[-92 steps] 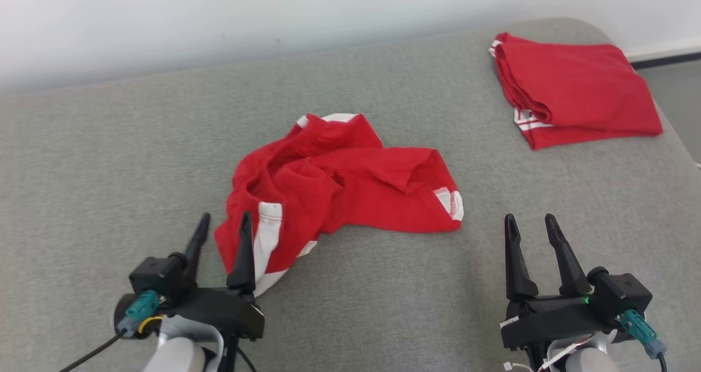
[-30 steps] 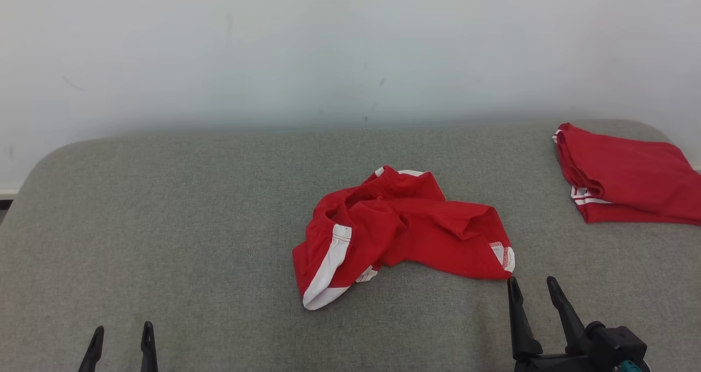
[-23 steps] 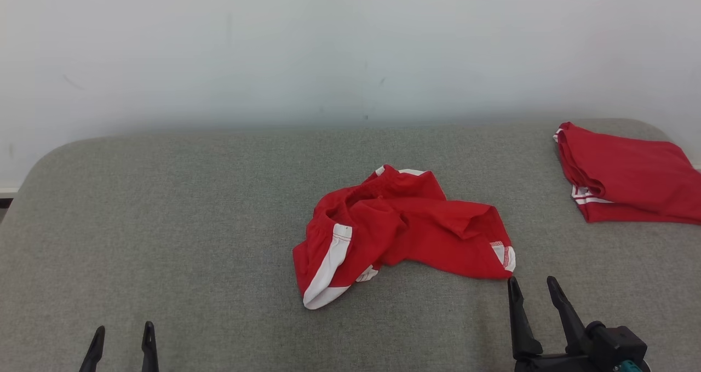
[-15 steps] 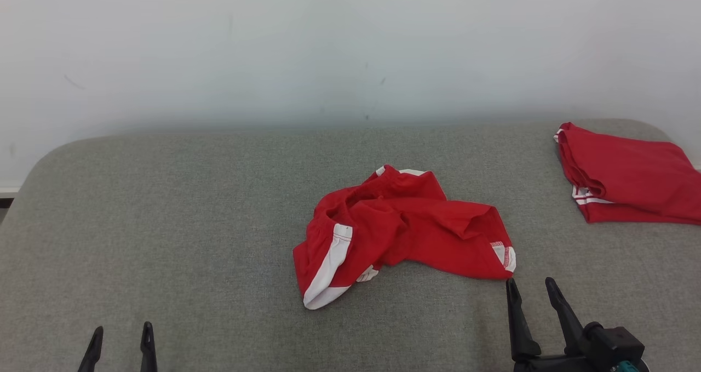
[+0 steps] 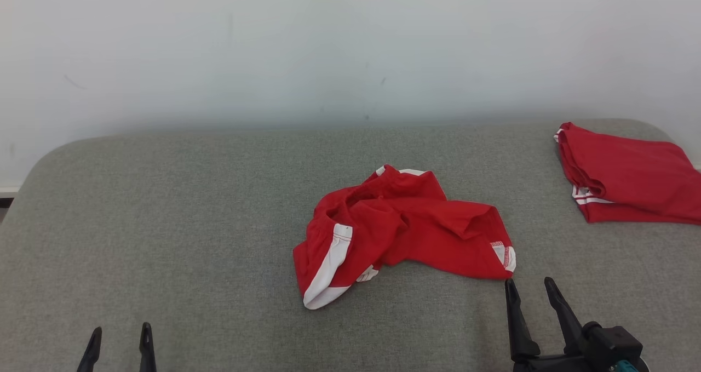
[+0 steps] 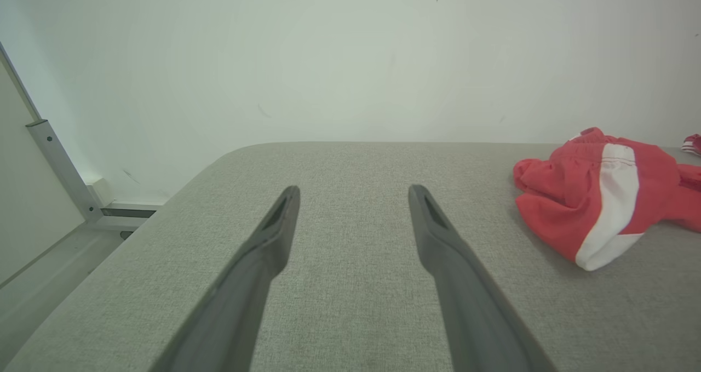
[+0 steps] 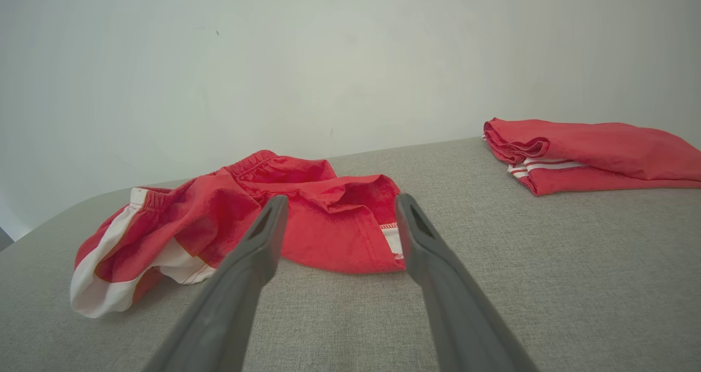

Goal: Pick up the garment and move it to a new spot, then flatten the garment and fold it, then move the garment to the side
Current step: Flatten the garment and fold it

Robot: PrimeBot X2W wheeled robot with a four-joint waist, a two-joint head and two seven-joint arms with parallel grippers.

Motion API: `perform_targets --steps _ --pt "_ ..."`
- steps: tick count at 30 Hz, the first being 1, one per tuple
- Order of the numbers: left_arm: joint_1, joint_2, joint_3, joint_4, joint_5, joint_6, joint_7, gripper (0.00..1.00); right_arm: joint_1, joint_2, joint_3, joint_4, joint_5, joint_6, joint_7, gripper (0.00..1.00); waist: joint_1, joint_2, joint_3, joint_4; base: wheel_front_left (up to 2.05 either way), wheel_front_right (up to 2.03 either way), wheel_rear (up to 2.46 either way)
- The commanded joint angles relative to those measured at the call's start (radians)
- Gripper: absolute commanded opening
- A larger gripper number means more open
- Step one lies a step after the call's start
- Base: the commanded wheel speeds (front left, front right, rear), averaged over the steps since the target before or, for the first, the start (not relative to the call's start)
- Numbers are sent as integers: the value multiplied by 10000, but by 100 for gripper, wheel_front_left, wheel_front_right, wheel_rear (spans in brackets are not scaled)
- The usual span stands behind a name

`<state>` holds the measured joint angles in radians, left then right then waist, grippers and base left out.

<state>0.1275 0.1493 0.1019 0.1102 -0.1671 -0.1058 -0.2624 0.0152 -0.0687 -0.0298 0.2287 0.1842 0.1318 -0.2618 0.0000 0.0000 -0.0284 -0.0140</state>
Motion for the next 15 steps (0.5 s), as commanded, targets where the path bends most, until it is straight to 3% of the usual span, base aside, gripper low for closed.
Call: perform_targets --steps 1,6,15 --pt "-62 -13 31 28 96 -25 -31 100 -44 -18 32 11 -23 -27 -43 100 0 0 6 -12 0 0 0" --pt "-434 -56 -267 14 267 -79 -31 100 -86 -4 91 -17 -2 -27 -42 100 0 0 79 -138 0 0 0" --pt "-2147 -141 -1674 586 221 -207 -31 100 -210 72 180 10 87 -27 -43 100 0 0 395 -671 0 0 0"
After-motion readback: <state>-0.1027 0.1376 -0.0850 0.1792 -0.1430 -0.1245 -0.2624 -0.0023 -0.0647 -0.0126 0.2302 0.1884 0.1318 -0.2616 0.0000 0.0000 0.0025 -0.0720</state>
